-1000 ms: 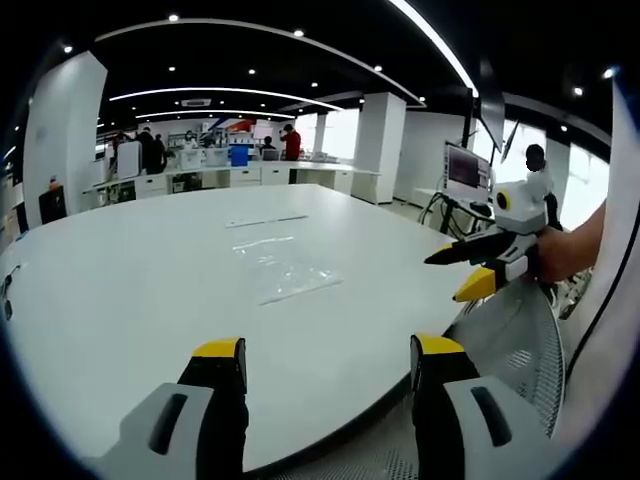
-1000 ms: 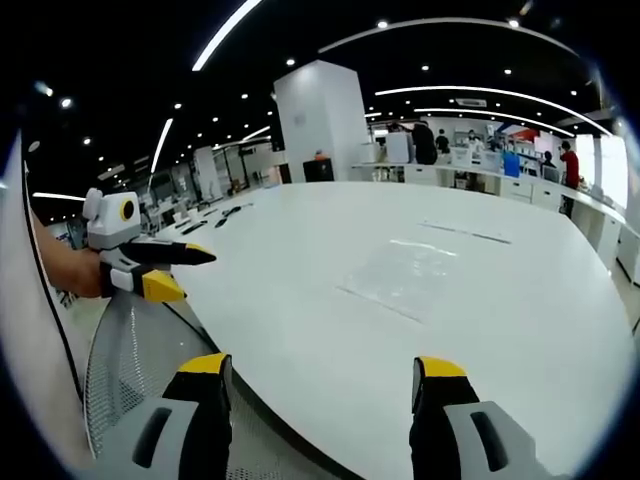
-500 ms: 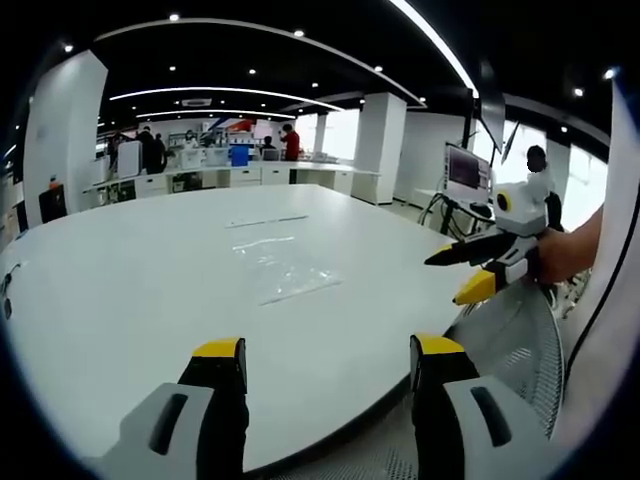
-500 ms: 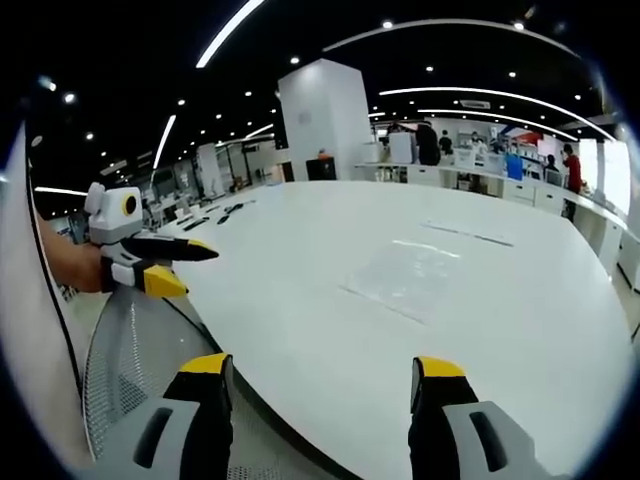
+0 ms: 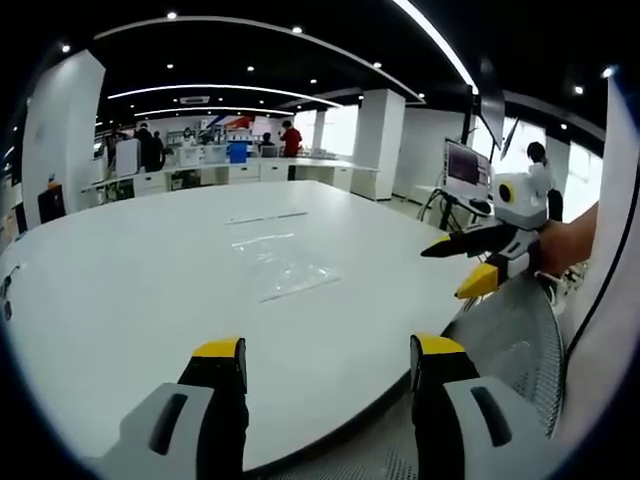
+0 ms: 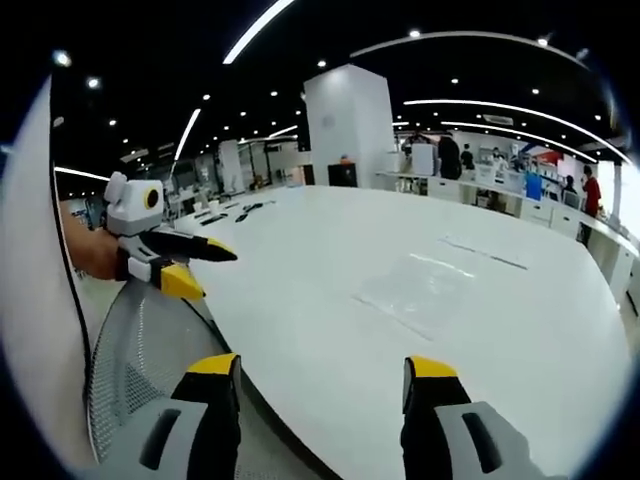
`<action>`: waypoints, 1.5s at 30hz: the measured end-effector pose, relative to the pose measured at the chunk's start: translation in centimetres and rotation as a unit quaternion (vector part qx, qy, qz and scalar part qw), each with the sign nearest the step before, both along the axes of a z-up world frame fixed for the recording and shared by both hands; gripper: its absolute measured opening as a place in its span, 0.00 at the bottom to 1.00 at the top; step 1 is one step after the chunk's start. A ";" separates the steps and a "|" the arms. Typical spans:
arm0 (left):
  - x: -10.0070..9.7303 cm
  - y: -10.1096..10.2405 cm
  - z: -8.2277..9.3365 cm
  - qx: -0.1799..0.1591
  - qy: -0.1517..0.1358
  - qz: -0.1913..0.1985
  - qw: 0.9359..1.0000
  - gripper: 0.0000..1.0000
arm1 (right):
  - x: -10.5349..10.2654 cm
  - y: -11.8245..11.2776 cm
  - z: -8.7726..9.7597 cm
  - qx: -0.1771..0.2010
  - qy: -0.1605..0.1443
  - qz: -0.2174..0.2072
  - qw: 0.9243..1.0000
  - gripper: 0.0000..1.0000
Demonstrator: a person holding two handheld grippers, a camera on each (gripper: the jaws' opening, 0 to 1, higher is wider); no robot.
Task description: Arrange the food packaging bags into a neat stack by flattening each bag and aligning their edges.
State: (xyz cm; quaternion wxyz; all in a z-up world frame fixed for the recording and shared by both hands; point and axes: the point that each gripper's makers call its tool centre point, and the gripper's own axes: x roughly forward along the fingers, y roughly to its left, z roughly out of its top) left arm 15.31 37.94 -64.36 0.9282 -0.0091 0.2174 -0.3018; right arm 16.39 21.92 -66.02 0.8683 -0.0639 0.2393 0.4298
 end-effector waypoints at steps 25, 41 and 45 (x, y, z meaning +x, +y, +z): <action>0.5 0.4 0.1 -0.009 0.018 0.021 1.000 0.64 | 4.7 -0.1 -1.5 -0.026 -0.005 0.037 0.999 0.55; 1.3 1.1 0.5 -0.013 0.019 0.026 0.999 0.64 | 9.0 -0.1 -3.5 -0.063 -0.014 0.048 0.997 0.44; 1.3 0.7 0.4 -0.006 0.019 0.018 1.000 0.64 | 10.3 0.1 -3.8 -0.079 -0.025 0.057 0.995 0.40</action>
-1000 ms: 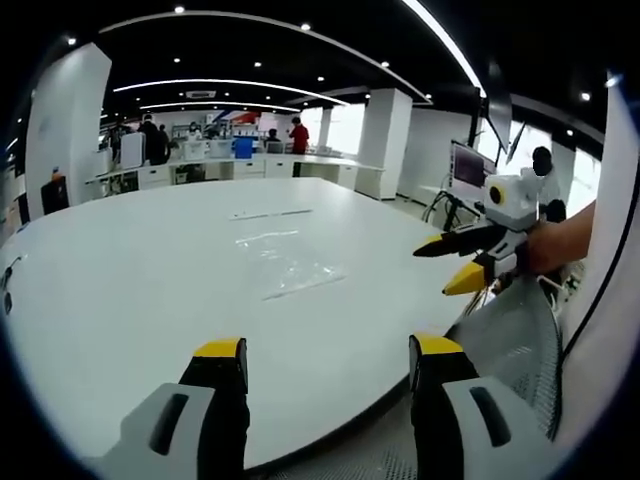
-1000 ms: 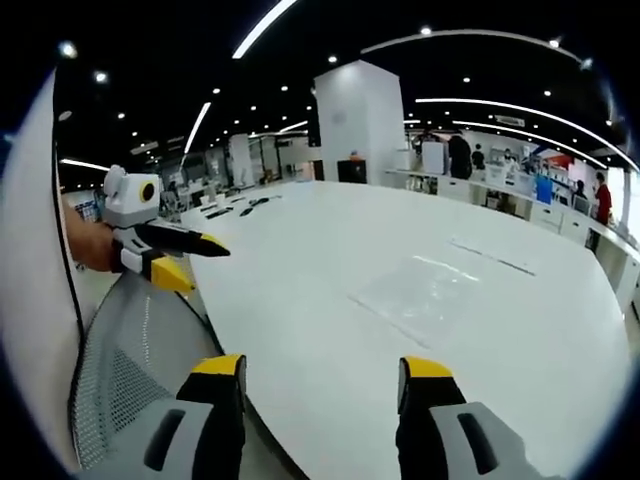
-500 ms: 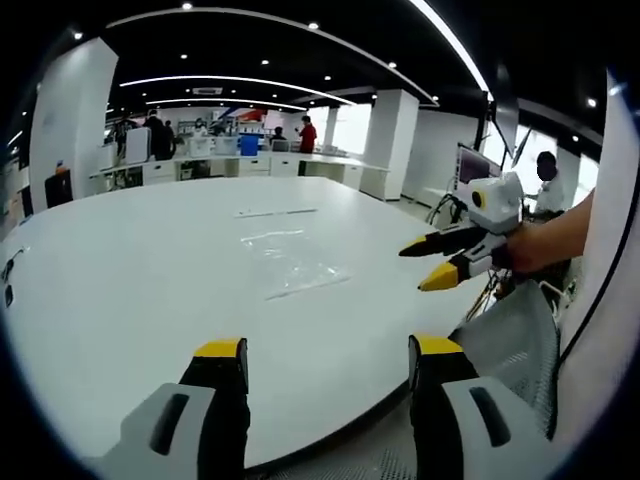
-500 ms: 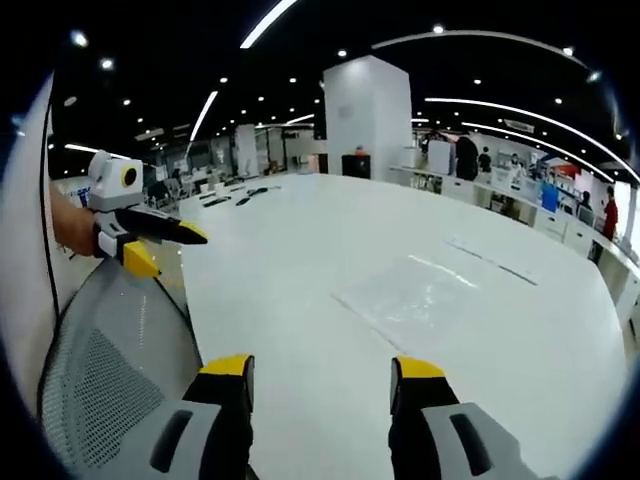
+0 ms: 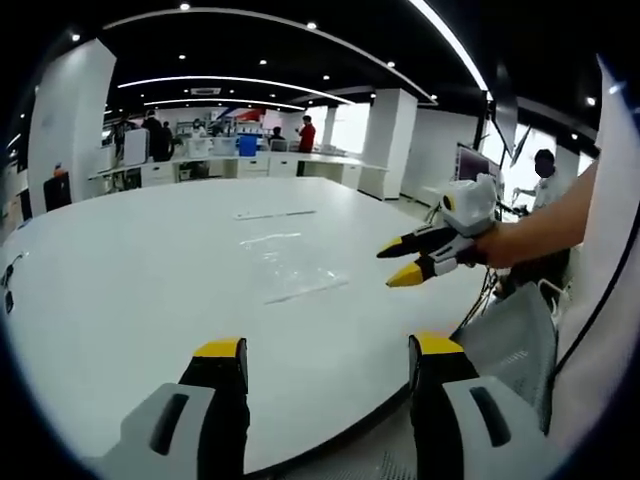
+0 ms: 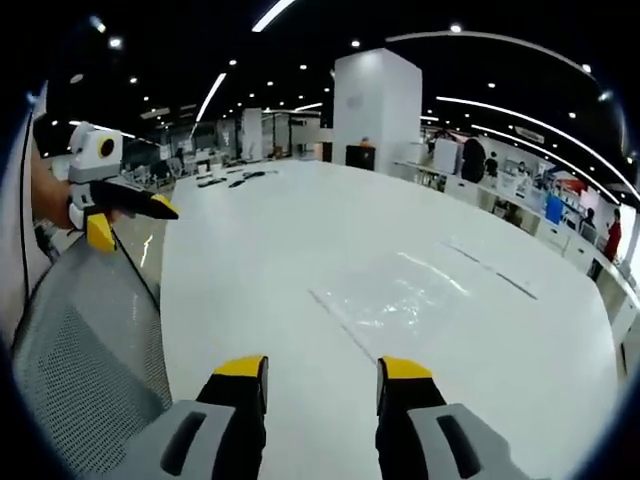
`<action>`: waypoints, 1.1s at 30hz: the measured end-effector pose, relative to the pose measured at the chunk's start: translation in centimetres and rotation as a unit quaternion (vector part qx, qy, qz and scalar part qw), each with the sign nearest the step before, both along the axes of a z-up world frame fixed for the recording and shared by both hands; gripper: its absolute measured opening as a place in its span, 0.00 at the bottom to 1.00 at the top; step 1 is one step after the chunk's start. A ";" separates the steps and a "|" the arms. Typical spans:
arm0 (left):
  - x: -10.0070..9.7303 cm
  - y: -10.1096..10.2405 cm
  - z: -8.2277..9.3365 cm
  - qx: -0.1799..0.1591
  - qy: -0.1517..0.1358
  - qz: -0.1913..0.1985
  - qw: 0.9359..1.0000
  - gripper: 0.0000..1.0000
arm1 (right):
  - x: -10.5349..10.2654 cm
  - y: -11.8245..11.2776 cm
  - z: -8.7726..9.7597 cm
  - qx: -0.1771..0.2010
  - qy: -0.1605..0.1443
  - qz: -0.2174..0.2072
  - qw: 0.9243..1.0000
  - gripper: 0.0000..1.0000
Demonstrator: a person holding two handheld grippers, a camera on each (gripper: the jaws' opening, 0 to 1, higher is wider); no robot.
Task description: Arrange the food packaging bags into a neat stack by flattening each bag and aligning their edges.
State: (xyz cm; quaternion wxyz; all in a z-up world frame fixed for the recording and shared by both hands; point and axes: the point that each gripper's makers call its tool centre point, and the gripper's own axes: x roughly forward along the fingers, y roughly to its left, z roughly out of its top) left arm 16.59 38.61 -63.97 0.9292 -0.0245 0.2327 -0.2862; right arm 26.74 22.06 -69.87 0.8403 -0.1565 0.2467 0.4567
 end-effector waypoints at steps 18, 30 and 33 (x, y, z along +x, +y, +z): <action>-0.1 0.2 -0.1 0.003 0.002 0.006 1.000 0.63 | 4.7 -0.3 -3.2 -0.106 -0.029 0.046 0.993 0.24; 0.0 0.4 -0.2 0.000 0.003 0.013 1.000 0.63 | 6.0 -0.7 -4.1 -0.145 -0.039 0.070 0.986 0.20; 0.1 0.5 -0.2 -0.002 0.004 0.015 1.000 0.63 | 6.1 -0.9 -4.4 -0.156 -0.040 0.076 0.984 0.19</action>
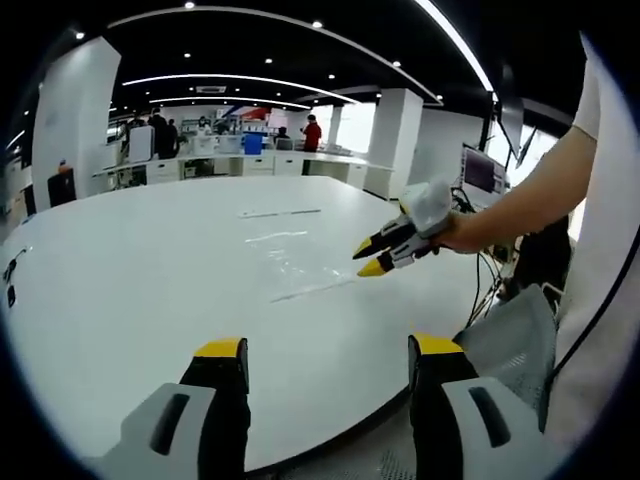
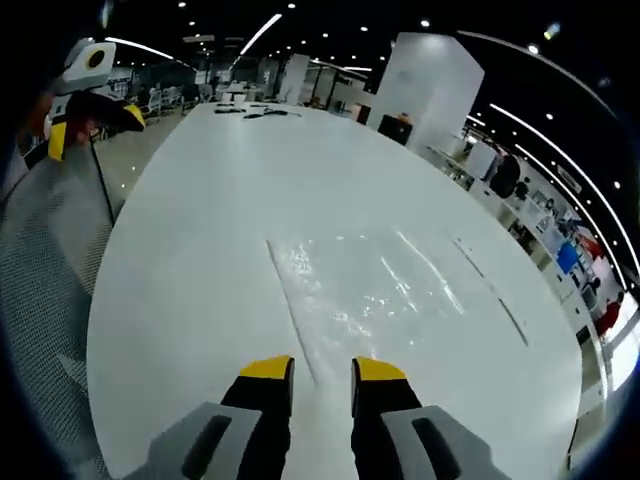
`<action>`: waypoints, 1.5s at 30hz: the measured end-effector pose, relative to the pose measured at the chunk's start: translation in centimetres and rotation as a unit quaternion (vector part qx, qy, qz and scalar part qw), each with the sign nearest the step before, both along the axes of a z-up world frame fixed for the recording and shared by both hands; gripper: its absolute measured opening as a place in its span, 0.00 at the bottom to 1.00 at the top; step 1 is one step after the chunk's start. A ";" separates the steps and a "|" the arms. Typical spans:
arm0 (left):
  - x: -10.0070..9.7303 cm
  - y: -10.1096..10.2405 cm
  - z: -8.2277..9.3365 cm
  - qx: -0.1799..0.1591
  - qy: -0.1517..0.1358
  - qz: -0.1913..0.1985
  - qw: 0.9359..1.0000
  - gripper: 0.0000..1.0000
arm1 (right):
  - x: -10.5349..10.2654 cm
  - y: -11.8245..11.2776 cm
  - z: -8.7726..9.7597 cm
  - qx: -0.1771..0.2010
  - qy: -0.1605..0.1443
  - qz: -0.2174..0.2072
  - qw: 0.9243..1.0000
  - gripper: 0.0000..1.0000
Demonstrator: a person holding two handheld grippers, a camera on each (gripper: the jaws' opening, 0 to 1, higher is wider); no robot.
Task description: Arrange the food packaging bags into a neat stack by flattening each bag and aligning their edges.
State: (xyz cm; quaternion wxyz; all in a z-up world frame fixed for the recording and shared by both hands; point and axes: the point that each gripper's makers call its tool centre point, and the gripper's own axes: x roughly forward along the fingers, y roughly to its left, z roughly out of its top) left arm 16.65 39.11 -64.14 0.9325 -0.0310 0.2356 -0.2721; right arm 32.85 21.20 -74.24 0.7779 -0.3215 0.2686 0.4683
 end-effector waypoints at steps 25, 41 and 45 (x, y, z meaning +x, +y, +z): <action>0.3 -0.1 0.0 -0.005 0.007 0.003 1.000 0.63 | 0.8 0.0 -2.7 -0.137 -0.055 0.110 0.983 0.10; 0.4 0.0 0.0 -0.007 0.006 0.008 1.000 0.62 | 1.0 0.2 -3.4 -0.169 -0.073 0.138 0.973 0.04; 0.4 0.1 0.0 -0.006 0.006 0.010 1.000 0.62 | 1.1 0.4 -3.4 -0.166 -0.065 0.131 0.975 0.02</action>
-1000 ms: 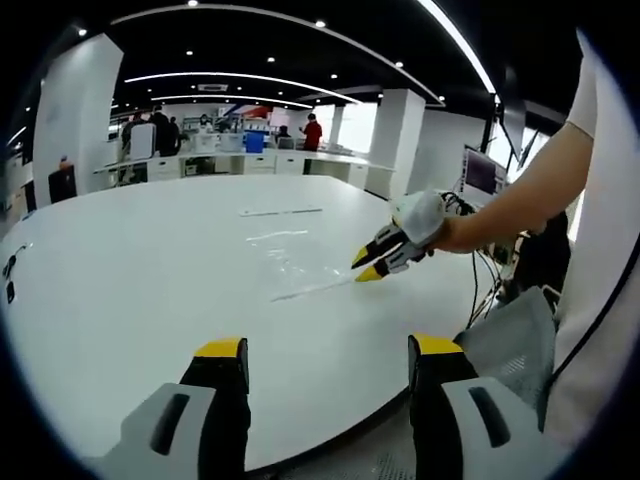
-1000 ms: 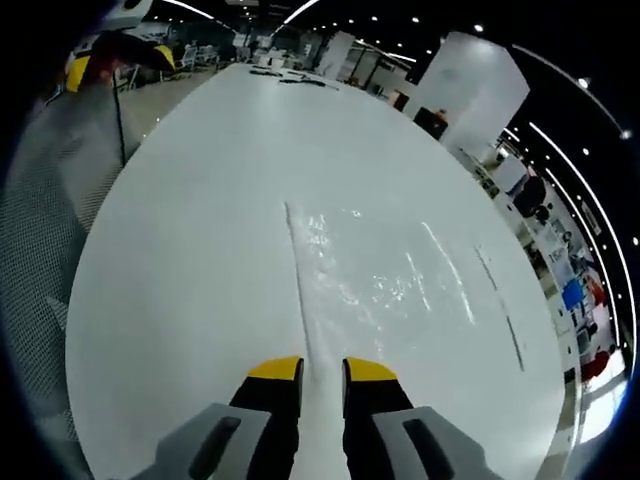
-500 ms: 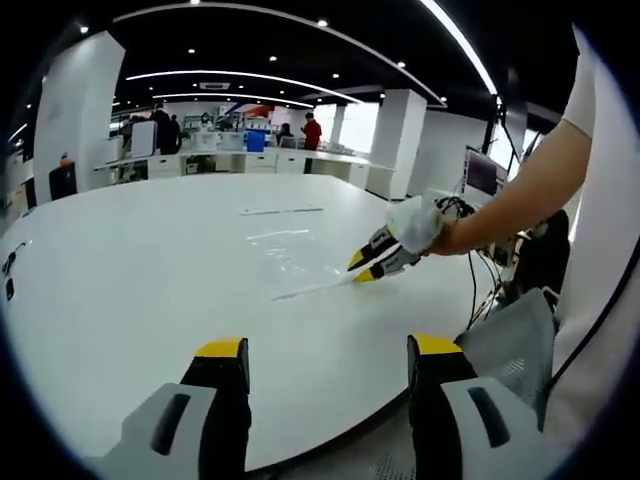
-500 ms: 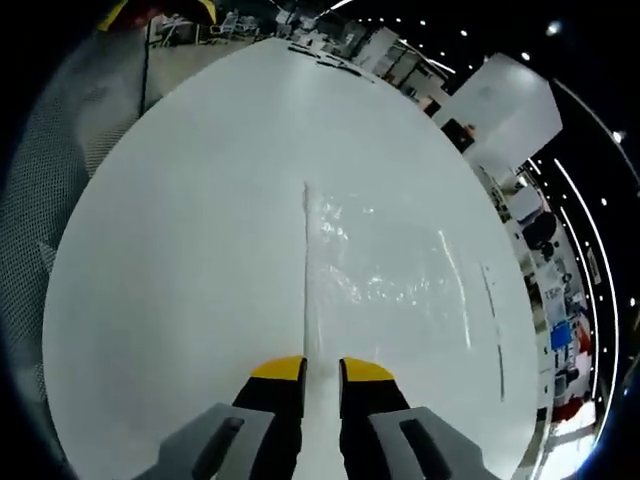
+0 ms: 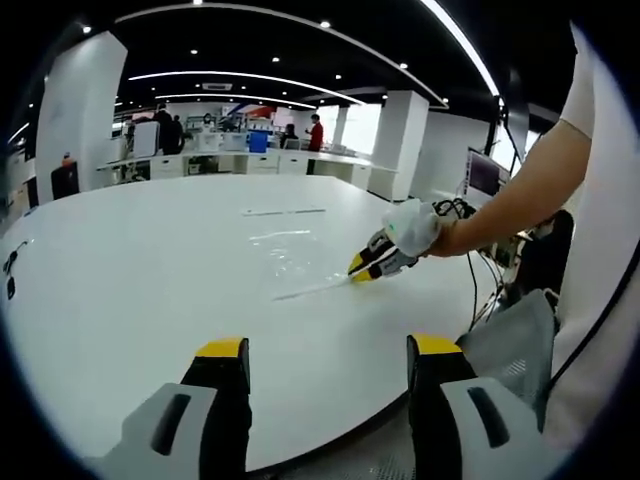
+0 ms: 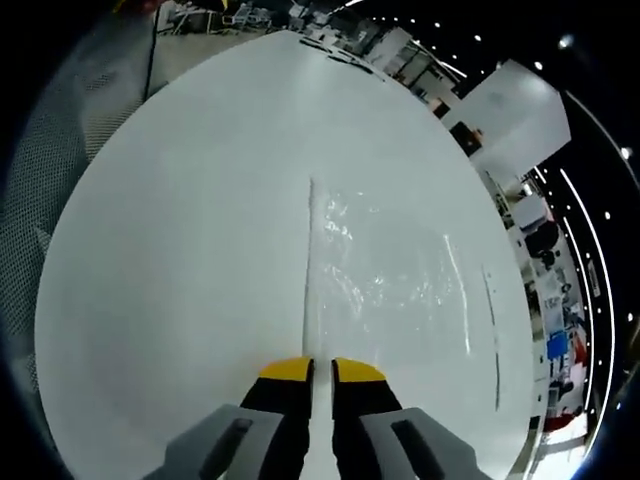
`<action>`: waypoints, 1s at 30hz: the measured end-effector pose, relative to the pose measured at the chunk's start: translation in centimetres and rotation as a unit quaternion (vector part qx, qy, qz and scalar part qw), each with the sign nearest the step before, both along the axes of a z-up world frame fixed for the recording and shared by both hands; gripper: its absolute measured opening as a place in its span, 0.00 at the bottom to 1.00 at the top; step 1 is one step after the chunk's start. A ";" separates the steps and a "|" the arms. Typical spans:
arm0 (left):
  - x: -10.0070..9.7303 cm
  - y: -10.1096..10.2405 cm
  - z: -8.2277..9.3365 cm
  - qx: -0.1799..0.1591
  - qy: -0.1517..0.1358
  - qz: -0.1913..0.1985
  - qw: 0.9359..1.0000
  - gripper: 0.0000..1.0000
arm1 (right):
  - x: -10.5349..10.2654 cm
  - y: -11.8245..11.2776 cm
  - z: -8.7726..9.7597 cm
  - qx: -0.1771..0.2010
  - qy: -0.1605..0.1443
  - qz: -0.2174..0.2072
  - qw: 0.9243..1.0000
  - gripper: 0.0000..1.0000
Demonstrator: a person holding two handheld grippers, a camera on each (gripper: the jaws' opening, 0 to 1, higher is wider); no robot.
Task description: Arrange the food packaging bags into a neat stack by flattening each bag and aligning their edges.
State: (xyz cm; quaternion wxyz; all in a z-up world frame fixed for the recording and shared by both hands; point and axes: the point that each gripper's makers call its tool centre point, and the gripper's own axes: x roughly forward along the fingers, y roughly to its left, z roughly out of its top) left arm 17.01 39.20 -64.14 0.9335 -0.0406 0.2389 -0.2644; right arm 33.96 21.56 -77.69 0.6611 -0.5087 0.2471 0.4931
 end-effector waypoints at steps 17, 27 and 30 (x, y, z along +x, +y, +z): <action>-0.2 -0.3 0.1 0.006 -0.005 -0.008 1.000 0.61 | 0.4 0.0 2.0 0.012 -0.026 0.005 1.000 0.00; -0.4 -0.7 0.3 0.008 -0.010 -0.015 1.000 0.61 | 0.2 0.1 5.0 0.030 -0.050 0.011 0.998 0.00; -0.4 -0.7 0.2 0.009 -0.011 -0.020 1.000 0.61 | 0.2 0.2 5.8 0.033 -0.055 0.015 0.998 0.00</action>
